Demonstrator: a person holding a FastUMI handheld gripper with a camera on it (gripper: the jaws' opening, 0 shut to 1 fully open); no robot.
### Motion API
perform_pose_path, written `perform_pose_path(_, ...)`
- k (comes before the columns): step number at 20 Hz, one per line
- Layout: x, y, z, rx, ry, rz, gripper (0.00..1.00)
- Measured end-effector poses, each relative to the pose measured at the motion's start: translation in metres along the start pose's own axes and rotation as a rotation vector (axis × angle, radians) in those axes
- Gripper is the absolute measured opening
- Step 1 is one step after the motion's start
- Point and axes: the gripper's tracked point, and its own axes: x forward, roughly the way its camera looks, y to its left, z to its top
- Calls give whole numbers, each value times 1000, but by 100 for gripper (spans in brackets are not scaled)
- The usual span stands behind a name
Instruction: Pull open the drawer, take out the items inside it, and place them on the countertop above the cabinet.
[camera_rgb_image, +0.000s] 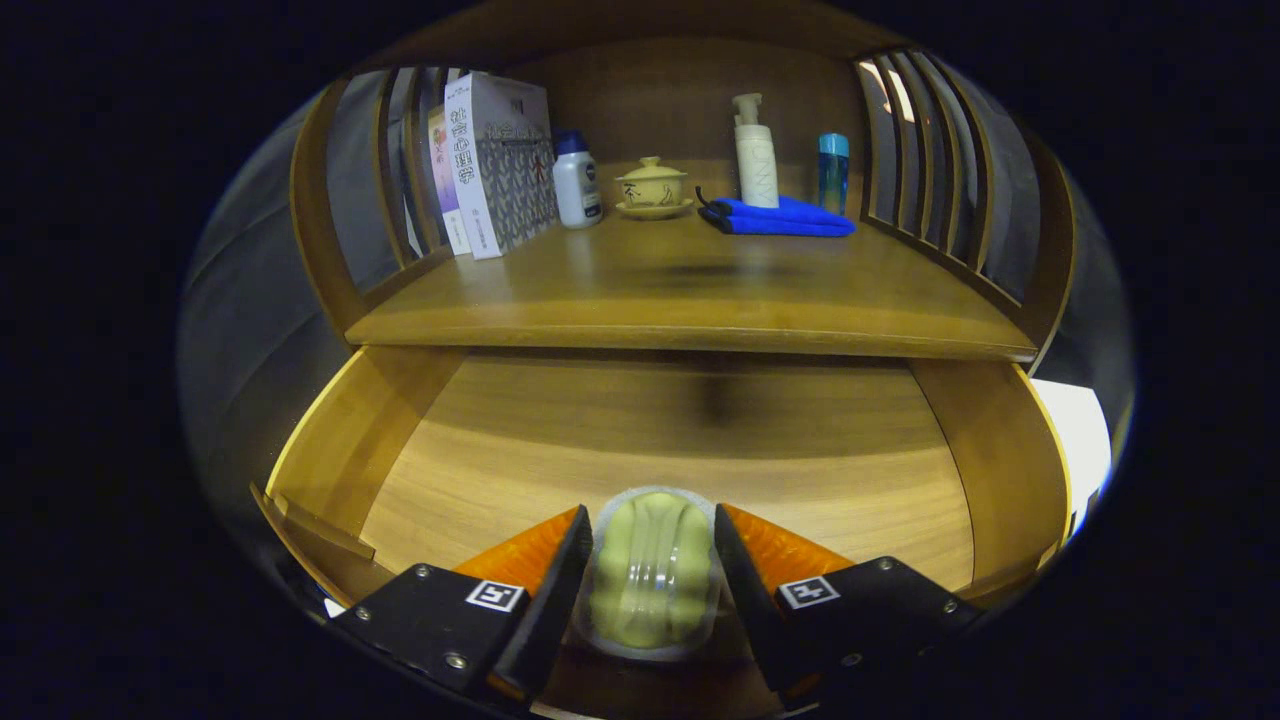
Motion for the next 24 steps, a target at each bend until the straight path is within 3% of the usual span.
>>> perform_pose_path(8, 4, -10, -2, 31, -21, -15, 24)
perform_pose_path(24, -67, 6, 81, -13, -311, 66, 22)
